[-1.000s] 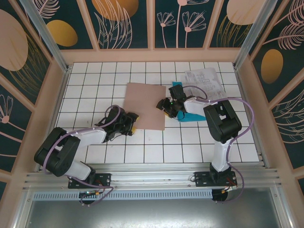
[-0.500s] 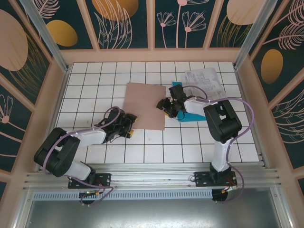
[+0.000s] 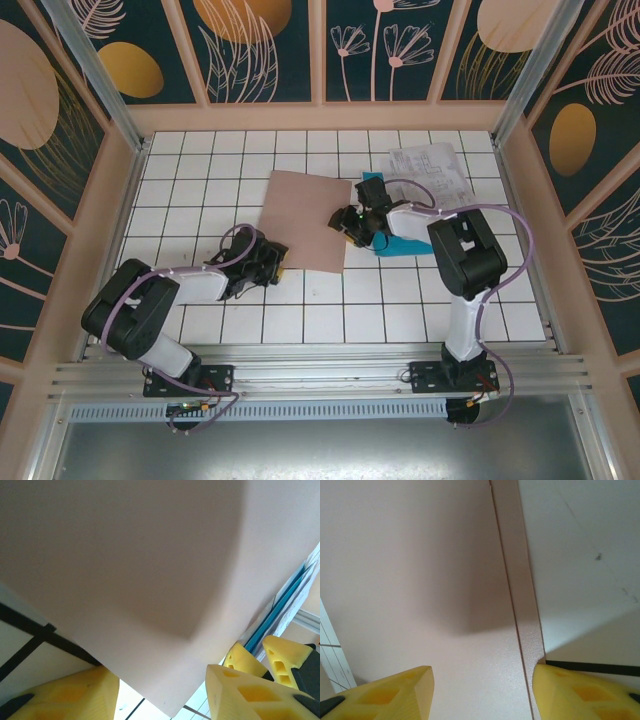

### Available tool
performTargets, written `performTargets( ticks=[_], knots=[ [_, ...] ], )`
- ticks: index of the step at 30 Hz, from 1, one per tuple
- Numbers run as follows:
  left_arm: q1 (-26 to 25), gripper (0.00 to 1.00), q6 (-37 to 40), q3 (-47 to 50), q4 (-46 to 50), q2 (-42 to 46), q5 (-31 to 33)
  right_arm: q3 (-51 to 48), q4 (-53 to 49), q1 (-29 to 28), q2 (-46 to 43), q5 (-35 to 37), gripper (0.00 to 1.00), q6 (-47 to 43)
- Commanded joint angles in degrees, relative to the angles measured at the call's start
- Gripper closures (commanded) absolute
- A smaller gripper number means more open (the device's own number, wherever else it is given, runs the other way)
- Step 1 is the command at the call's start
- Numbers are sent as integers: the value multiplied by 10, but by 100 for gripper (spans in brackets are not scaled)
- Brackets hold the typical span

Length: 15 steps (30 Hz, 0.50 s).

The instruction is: Put the files into the folder

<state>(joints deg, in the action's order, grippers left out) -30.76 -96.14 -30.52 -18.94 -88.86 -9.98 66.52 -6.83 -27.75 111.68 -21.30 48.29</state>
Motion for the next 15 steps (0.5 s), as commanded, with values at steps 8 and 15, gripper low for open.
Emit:
performTargets(
  ticks=[8,15],
  knots=[
    [-8,50,-12,-26,47,5,-5,3,-55,5,37,10,43,-13],
    [-8,46,2,-16,92,46,28,1,-56,6,38,9,43,-13]
  ],
)
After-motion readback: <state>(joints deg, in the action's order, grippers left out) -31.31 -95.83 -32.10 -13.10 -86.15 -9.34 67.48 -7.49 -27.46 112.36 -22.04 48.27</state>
